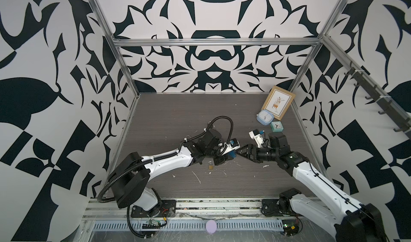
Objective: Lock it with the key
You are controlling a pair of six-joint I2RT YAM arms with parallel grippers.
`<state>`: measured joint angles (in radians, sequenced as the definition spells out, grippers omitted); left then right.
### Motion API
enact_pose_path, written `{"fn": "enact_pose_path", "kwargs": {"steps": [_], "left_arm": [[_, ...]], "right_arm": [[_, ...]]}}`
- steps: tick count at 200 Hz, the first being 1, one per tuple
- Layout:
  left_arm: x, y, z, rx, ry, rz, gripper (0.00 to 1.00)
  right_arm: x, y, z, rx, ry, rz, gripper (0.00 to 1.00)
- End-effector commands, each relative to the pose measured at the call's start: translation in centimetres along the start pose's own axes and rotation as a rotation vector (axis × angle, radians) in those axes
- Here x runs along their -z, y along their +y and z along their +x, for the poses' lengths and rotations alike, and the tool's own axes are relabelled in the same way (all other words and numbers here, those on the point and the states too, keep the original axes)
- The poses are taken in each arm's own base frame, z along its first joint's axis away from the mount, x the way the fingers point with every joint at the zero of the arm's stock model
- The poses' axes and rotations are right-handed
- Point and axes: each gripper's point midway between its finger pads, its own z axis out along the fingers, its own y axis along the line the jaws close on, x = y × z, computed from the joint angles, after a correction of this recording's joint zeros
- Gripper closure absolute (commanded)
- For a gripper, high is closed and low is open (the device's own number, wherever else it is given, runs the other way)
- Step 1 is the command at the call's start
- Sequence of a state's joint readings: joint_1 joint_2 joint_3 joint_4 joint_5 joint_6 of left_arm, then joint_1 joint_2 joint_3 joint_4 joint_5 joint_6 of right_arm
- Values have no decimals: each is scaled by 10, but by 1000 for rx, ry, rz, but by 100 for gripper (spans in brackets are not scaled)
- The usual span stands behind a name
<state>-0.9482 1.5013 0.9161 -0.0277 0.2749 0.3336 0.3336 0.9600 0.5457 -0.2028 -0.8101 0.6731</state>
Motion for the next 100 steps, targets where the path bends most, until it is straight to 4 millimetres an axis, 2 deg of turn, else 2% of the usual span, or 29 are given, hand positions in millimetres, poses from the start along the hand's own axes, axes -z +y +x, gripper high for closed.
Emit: {"fn": "enact_pose_path", "kwargs": {"steps": [1, 45, 100], "left_arm": [[15, -1, -34, -63, -97, 14, 100], [15, -3, -35, -68, -87, 32, 100], [13, -3, -36, -74, -80, 45, 100]], "right_arm": [[0, 20, -1, 60, 23, -105, 28], [-8, 20, 1, 50, 45, -133, 51], [-16, 15, 2, 47, 57, -121, 70]]}}
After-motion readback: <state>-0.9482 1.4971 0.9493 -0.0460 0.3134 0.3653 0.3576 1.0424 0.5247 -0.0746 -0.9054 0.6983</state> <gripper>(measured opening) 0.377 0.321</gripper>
